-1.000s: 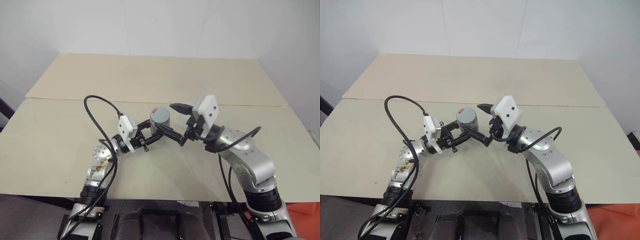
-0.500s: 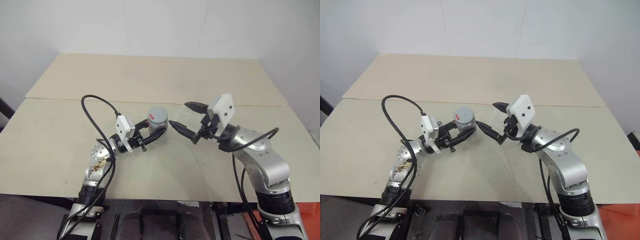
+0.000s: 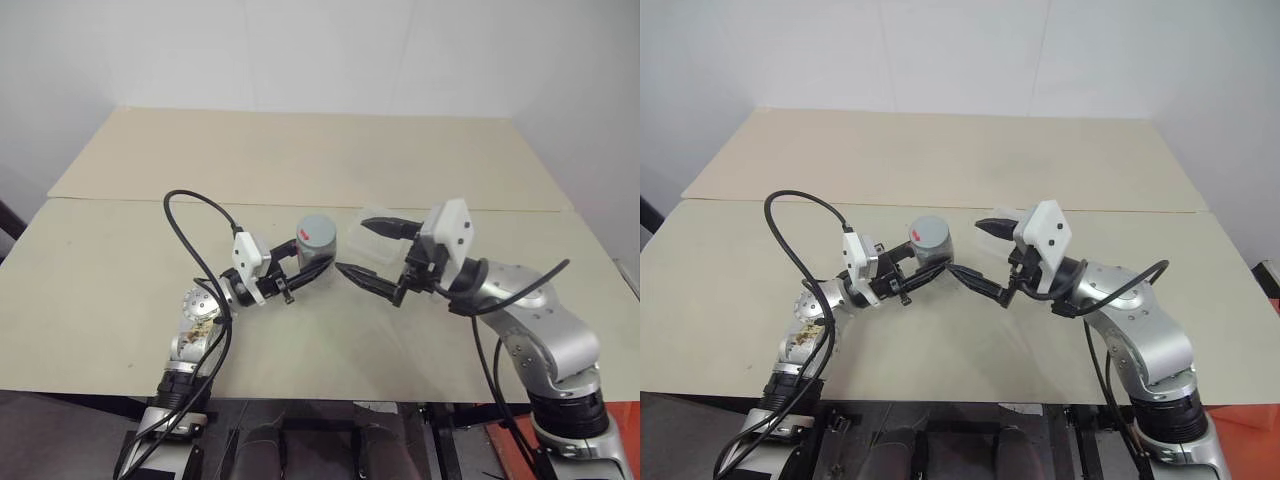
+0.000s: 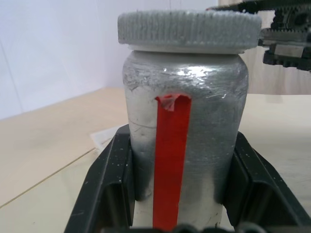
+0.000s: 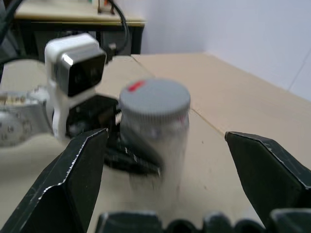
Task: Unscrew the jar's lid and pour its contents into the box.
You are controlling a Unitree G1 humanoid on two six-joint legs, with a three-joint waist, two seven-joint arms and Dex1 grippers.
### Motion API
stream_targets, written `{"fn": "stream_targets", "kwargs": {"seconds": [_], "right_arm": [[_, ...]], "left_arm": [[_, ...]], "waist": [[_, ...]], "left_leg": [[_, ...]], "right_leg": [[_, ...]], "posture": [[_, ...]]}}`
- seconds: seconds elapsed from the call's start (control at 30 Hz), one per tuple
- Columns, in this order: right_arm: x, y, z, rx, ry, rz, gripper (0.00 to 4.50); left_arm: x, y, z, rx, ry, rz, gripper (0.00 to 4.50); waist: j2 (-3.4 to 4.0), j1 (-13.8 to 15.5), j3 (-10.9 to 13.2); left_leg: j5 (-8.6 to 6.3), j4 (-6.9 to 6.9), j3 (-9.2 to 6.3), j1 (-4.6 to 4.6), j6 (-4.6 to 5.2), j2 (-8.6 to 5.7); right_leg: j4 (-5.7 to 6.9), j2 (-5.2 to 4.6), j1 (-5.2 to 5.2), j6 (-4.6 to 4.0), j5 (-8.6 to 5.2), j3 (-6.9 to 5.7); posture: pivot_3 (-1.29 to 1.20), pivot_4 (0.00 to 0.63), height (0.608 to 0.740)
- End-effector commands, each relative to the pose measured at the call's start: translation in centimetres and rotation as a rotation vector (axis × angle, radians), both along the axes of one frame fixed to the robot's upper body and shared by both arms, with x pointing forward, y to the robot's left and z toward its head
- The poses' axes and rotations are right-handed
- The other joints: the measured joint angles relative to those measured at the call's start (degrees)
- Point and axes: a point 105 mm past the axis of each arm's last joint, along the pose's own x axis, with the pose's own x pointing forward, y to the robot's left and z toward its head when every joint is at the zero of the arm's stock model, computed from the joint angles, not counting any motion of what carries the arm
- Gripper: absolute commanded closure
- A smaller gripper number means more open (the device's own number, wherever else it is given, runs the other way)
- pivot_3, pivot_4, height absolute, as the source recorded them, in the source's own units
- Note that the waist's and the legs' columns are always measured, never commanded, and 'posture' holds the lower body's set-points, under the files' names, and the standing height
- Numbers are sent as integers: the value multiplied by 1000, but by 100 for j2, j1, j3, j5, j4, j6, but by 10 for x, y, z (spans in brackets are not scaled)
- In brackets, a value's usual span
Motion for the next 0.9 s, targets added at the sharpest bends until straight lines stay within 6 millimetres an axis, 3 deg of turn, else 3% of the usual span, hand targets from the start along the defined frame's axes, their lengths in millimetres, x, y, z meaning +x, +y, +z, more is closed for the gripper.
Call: {"fn": "stream_targets", "kwargs": {"seconds": [0.03,0.2,0.73,0.83,0.9], "right_arm": [[-5,11,10,16,-37,20,20],[1,22,12,45,-33,17,20],[10,27,14,59,-48,-14,20],[9,27,14,61,-53,-14,639],[9,27,14,60,-55,-12,1301]], "left_arm": [[-3,-3,8,-8,-47,-13,2573],[-5,-6,8,-5,-54,-24,2573],[-4,-8,8,-10,-54,-30,2573],[-5,-8,8,-8,-54,-30,2573],[-5,-8,8,-7,-53,-30,2573]], "waist": [[0,2,0],[0,7,0],[0,12,0],[0,12,0],[0,11,0]], "left_leg": [[0,0,0,0,0,0],[0,1,0,-2,0,-2],[0,0,0,-2,0,-1],[0,0,0,-2,0,-1],[0,0,0,-2,0,-1]], "right_leg": [[-1,0,0,0,0,0],[0,-2,0,0,0,0],[-1,-1,0,0,0,-1],[-1,-2,0,0,0,-1],[-1,-2,0,0,0,-1]], "posture": [[0,150,740],[0,150,740],[0,150,740],[0,150,740],[0,150,740]]}}
